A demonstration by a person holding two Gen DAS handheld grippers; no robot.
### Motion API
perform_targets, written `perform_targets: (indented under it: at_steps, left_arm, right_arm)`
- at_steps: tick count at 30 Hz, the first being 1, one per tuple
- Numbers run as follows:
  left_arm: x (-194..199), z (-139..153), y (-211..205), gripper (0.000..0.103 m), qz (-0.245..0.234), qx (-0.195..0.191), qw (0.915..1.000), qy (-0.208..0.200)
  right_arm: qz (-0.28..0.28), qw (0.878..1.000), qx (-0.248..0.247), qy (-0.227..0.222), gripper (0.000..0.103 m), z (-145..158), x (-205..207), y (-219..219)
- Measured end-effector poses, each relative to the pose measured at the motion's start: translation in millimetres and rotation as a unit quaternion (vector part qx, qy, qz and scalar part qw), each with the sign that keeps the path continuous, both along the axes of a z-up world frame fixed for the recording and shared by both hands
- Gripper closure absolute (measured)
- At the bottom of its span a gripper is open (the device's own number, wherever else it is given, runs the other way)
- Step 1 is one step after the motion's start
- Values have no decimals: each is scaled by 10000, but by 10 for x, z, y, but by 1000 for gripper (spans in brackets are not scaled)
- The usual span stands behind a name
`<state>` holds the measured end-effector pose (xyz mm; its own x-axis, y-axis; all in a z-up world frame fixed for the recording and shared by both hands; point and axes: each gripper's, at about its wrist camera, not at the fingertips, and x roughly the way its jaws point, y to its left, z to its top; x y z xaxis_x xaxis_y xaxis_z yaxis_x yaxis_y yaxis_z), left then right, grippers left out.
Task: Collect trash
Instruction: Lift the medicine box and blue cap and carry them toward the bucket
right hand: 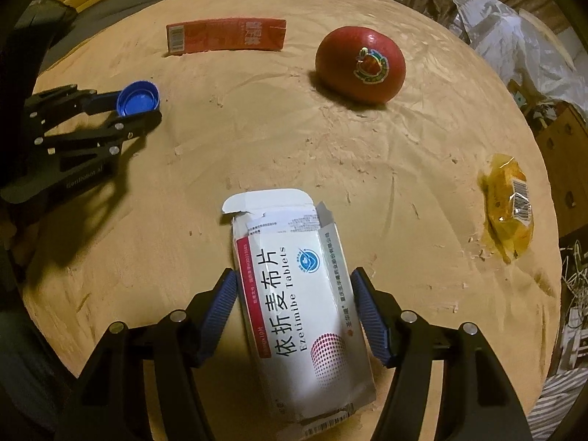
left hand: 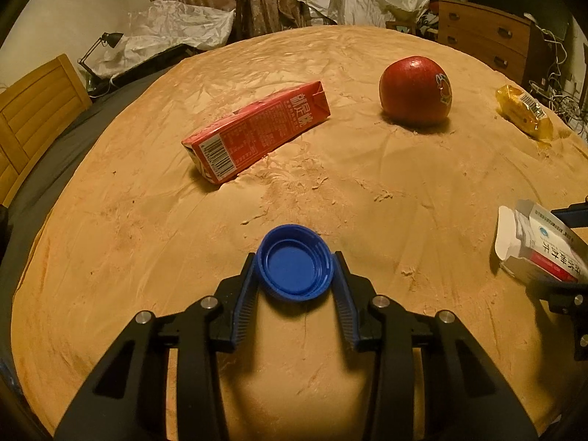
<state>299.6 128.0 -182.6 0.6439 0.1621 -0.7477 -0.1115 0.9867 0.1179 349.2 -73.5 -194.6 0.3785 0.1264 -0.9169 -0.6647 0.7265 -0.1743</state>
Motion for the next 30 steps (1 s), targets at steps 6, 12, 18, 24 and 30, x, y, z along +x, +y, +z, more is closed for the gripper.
perform_targets:
  at_steps: [6, 12, 18, 24, 30]
  left_arm:
    - [1, -2, -13, 65, 18, 23, 10000, 16]
    - [-15, -1, -25, 65, 48, -9, 10000, 16]
    - [-126, 52, -77, 65, 74, -107, 9998, -141]
    - [-429, 349, -152, 65, 99, -394, 9973, -612]
    - [-819, 748, -422, 65, 84, -382, 9921, -1195]
  right_arm:
    - [-115, 9998, 108, 130, 36, -23, 27, -20]
    - [-102, 9998, 153, 100, 44, -8, -28, -20]
    - [-312, 9977, 550, -227, 49, 103, -209, -140]
    - [-711, 9858, 1296, -795, 49, 441, -531, -420]
    - [-1047, 9644, 1910, -1500, 49, 823, -958, -669]
